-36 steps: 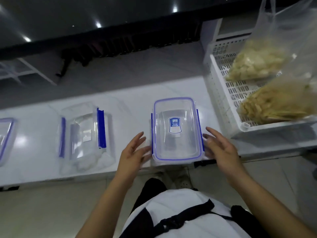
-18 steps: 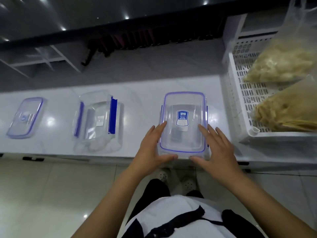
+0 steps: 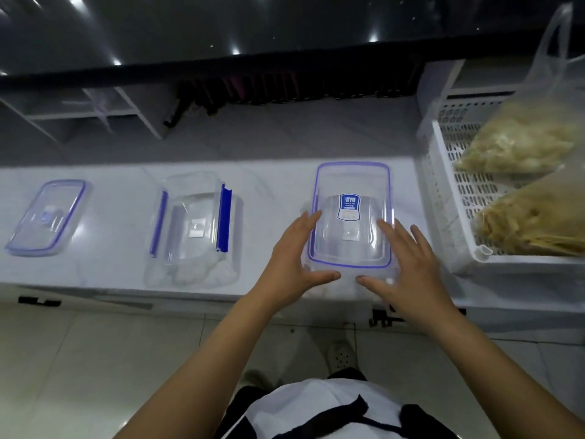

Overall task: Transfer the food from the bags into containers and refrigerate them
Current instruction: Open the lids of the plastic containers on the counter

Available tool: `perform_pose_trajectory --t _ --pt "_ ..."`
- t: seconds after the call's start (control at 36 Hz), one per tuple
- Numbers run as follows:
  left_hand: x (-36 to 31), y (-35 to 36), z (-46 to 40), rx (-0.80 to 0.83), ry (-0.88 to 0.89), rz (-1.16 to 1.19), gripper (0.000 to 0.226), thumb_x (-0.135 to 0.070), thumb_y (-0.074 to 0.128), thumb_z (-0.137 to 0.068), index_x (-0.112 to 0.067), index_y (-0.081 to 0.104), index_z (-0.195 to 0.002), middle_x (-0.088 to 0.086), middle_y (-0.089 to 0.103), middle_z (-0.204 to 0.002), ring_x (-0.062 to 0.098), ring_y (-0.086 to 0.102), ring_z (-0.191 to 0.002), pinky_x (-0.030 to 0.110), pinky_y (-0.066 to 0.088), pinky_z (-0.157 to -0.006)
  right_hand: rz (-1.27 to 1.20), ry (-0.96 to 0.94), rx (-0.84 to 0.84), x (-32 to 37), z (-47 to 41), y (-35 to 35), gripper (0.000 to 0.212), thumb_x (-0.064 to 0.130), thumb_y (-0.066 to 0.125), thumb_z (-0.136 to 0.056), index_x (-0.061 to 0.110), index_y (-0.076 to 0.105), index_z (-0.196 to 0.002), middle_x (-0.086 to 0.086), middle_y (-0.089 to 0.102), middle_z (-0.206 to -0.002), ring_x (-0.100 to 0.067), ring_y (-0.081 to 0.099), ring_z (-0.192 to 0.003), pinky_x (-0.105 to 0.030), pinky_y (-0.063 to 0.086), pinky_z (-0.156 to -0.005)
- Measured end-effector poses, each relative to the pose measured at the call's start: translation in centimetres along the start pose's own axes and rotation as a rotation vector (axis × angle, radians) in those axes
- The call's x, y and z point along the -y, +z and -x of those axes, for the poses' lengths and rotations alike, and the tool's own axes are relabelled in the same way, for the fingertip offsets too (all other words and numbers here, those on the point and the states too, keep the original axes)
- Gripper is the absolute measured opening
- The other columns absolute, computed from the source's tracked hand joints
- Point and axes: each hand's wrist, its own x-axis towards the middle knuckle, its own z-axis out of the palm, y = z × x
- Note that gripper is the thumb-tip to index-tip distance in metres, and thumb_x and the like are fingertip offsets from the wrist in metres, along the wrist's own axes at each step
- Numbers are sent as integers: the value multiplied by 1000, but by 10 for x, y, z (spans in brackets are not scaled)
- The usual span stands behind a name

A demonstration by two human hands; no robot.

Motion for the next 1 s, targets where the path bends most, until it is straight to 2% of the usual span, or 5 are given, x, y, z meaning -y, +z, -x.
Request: perform_pose_trajectory --t 0.19,0.39,0.58,0.72,1.0 --pt "22 -74 51 -84 52 -31 99 -54 80 -77 -62 12 -148 -25 6 -166 3 12 -152 41 26 -121 -29 -96 -78 77 17 34 99 47 83 -73 40 25 -153 8 18 -165 -6 -2 -150 -39 8 -120" --pt "89 -186 153 -261 -7 -26 96 -36 89 -72 -36 35 -151 -9 17 -166 8 17 -152 44 25 -123 -78 -283 35 190 31 133 91 46 81 -76 55 20 -142 10 19 -163 -17 3 -154 -50 14 -123" --pt "162 -272 236 -347 -93 59 100 -38 88 -74 -54 26 -150 -32 12 -162 -2 11 -151 36 23 -121 -142 -399 126 279 43 231 94 44 82 -78 54 21 -149 17 17 -164 -7 1 -153 -40 11 -121" --pt "194 -315 256 -358 -135 84 100 -35 88 -74 -52 27 -151 -31 13 -162 -4 10 -150 39 22 -123 -100 -424 203 318 34 264 90 49 78 -80 64 16 -145 20 14 -164 -7 1 -153 -37 12 -120" --pt "283 -399 224 -382 -240 82 103 -44 87 -67 -65 23 -146 -26 16 -163 4 17 -150 48 27 -122 -68 -404 304 397 -40 346 80 71 57 -74 58 18 -142 13 18 -164 -11 5 -153 -43 15 -122"
